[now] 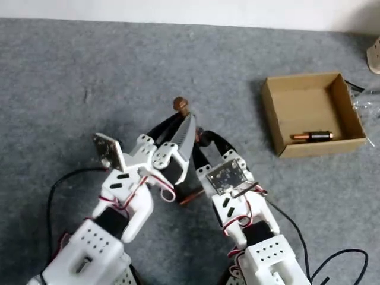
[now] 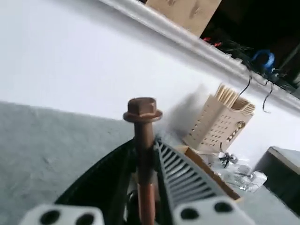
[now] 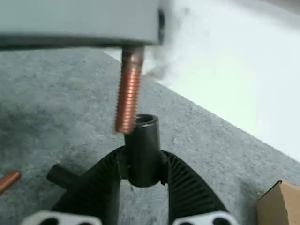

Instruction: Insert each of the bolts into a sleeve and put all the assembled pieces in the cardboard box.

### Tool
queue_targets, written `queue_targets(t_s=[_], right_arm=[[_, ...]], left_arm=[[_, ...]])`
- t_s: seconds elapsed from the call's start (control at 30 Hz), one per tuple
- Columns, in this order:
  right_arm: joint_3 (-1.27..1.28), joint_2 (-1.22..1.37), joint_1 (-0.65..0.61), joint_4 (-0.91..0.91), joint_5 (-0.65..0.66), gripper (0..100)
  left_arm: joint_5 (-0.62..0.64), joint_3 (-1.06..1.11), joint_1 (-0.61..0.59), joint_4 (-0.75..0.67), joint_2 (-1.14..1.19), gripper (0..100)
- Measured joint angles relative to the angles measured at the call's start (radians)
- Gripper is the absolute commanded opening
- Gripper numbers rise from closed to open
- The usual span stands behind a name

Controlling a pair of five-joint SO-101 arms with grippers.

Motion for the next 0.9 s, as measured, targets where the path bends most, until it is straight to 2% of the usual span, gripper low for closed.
queue_targets(t_s=[0.1, 0.23, 0.53, 0.9], right_arm=[[0.000, 0.000, 0.002, 0.000, 0.000, 0.5], [0.000, -0.002, 0.002, -0.002, -0.002, 0.5], [0.000, -0.002, 0.000, -0.002, -0.002, 0.5], [0.000, -0.002, -0.002, 0.015, -0.002, 0.5]], left_arm=[[-0.003, 0.000, -0.002, -0.072, 0.123, 1], [-0.005, 0.000, -0.008, -0.137, 0.160, 1], [-0.005, 0.000, -0.008, -0.201, 0.150, 1], [-0.003, -0.006, -0.021, -0.207, 0.098, 1]])
